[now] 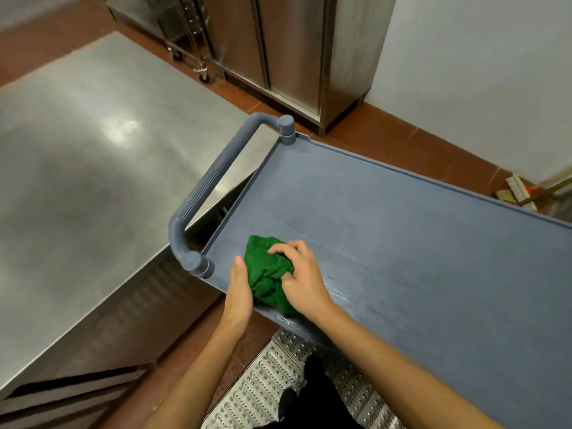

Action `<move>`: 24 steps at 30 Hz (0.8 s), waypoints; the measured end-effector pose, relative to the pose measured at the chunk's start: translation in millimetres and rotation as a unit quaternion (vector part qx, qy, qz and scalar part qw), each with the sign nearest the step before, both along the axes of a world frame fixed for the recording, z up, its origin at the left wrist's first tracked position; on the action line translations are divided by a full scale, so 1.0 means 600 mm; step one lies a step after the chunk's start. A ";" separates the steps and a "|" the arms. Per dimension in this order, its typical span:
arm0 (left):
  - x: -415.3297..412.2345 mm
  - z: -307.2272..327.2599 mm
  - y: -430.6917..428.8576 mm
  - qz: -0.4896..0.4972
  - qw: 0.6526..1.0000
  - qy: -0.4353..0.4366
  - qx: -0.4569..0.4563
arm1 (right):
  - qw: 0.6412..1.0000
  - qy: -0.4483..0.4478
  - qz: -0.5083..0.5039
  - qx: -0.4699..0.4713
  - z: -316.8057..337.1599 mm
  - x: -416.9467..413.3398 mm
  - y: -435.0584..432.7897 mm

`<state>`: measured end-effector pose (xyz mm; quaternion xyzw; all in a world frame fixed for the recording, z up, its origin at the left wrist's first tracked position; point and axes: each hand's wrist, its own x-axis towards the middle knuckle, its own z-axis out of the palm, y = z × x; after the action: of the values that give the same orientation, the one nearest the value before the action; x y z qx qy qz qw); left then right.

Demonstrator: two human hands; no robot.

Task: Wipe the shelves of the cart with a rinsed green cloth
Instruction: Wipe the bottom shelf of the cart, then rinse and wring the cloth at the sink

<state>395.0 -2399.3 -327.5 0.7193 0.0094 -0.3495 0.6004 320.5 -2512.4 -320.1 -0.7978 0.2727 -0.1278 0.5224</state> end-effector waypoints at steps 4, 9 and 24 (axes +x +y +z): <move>-0.002 0.071 -0.001 0.084 0.979 0.137 -0.127 | 0.996 -0.077 0.007 0.037 0.058 0.018 0.016; 0.015 0.122 0.035 0.145 0.928 0.219 -0.264 | 0.982 -0.158 0.042 0.094 0.130 0.044 0.050; 0.018 0.226 0.299 0.243 0.890 0.150 -0.356 | 0.945 -0.195 0.239 0.105 0.217 0.087 0.273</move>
<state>405.7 -2219.8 -191.8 0.3714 0.1484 -0.2764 0.8739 372.5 -2348.7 -190.2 -0.7399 -0.0215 -0.1231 0.6610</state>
